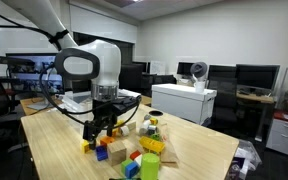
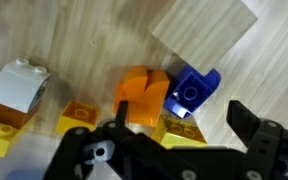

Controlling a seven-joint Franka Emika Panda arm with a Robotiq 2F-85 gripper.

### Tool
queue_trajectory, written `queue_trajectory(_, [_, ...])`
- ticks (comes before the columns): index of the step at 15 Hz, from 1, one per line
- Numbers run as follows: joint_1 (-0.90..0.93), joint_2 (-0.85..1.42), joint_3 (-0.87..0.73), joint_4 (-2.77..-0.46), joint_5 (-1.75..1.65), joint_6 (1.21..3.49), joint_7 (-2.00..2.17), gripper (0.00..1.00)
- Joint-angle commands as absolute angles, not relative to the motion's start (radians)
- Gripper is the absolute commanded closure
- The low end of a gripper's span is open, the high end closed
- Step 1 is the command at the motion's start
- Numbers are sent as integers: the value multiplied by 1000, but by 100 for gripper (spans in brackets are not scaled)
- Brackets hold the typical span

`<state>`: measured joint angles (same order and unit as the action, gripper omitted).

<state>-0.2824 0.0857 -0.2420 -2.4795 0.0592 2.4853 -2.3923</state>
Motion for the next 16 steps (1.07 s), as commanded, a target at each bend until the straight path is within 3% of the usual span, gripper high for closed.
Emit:
queue_trajectory(1, [-288,125,-228,-2459,88,2504,-2434,0])
queue_trajectory(16, [-297,204,-202,-2393,53,2510,-2398,0])
